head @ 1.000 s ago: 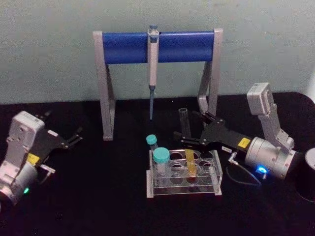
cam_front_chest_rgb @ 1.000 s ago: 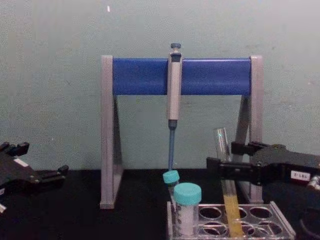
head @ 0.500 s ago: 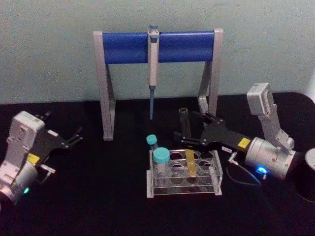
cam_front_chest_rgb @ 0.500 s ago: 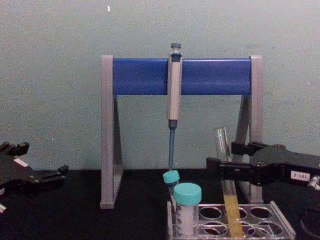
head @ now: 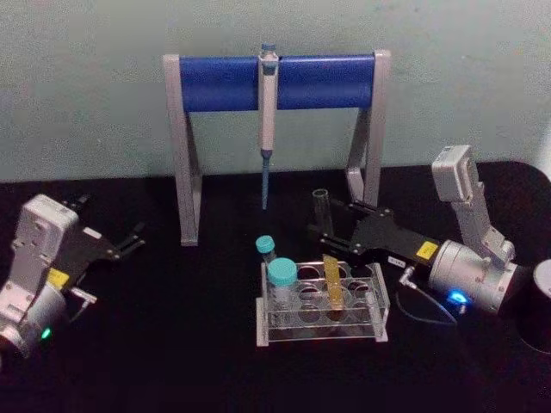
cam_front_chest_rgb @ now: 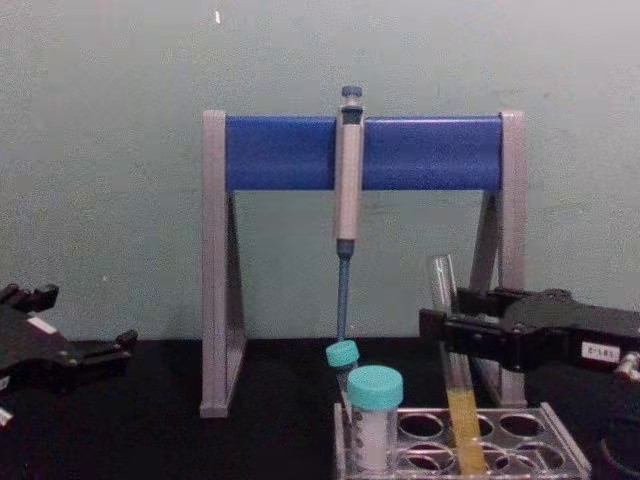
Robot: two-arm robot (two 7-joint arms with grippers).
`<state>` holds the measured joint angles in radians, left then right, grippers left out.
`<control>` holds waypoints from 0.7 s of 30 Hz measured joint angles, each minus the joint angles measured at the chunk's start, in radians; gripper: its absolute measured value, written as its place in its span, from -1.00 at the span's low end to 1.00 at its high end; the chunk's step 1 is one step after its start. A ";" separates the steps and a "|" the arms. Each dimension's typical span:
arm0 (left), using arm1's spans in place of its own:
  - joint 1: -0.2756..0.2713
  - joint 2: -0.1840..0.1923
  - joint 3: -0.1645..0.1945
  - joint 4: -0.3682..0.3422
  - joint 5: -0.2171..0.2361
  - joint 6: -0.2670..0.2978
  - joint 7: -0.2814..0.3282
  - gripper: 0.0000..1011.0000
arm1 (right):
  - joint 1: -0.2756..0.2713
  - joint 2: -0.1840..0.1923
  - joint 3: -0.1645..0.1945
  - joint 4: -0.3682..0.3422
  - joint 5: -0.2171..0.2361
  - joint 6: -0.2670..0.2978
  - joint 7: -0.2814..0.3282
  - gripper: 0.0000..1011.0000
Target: Pick up the test tube from the test tube rack, shake it, then place it back into the test tube rack.
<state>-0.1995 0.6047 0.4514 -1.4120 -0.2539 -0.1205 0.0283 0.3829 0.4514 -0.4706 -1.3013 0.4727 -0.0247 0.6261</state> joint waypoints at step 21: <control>0.000 0.000 0.000 0.000 0.000 0.000 0.000 0.98 | 0.000 0.000 0.000 0.000 0.001 0.000 0.000 -0.54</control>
<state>-0.1995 0.6047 0.4514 -1.4119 -0.2539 -0.1205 0.0283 0.3829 0.4514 -0.4706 -1.3014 0.4733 -0.0249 0.6264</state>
